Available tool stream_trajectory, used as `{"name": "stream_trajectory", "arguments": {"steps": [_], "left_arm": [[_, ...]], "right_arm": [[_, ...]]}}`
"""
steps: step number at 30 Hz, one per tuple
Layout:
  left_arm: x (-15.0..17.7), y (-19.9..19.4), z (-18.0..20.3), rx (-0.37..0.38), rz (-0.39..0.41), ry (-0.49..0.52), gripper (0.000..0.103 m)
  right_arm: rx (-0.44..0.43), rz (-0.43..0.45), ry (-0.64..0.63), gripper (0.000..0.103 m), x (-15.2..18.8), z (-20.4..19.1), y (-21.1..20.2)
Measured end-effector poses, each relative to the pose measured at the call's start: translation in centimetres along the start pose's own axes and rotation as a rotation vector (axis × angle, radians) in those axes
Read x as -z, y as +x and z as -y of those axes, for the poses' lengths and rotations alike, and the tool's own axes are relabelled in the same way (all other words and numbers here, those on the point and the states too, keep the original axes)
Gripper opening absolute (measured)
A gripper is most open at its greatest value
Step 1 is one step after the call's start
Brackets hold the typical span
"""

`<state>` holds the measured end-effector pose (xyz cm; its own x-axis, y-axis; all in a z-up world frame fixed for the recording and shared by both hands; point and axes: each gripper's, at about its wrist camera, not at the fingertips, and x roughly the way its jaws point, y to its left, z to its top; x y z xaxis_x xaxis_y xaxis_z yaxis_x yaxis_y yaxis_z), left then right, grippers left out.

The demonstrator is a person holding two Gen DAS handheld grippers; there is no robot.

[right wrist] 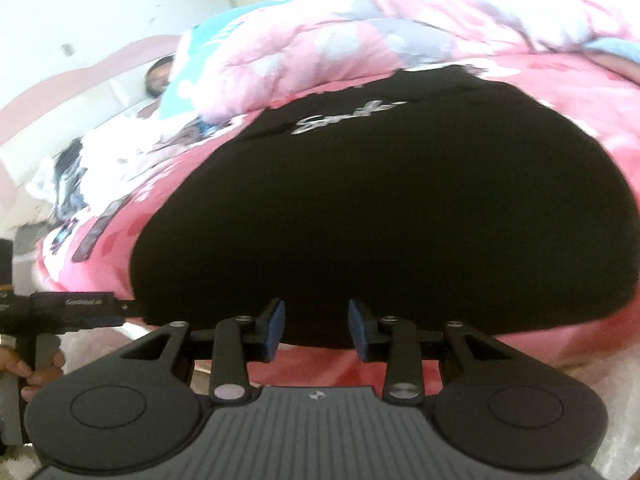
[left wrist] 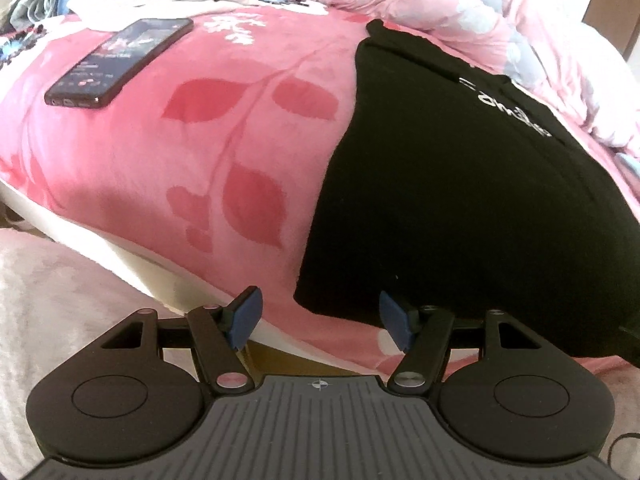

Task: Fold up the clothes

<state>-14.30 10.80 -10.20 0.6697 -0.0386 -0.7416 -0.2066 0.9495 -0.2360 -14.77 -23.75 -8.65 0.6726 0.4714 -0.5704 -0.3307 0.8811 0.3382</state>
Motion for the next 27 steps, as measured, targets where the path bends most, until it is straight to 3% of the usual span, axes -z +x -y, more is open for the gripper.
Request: {"name": "stream_trajectory", "arguments": {"steps": [20,27], "left_arm": [[-0.1,1.4,-1.7,0.144,0.032,0.092,0.041],[0.0,1.7,-1.8,0.190,0.020,0.076,0.010]], "right_arm": [[-0.031,-0.117,-0.103,0.038,-0.2,-3.3,4.0],[-0.037,-0.145,-0.131,0.038,0.1,-4.5,4.9]]}}
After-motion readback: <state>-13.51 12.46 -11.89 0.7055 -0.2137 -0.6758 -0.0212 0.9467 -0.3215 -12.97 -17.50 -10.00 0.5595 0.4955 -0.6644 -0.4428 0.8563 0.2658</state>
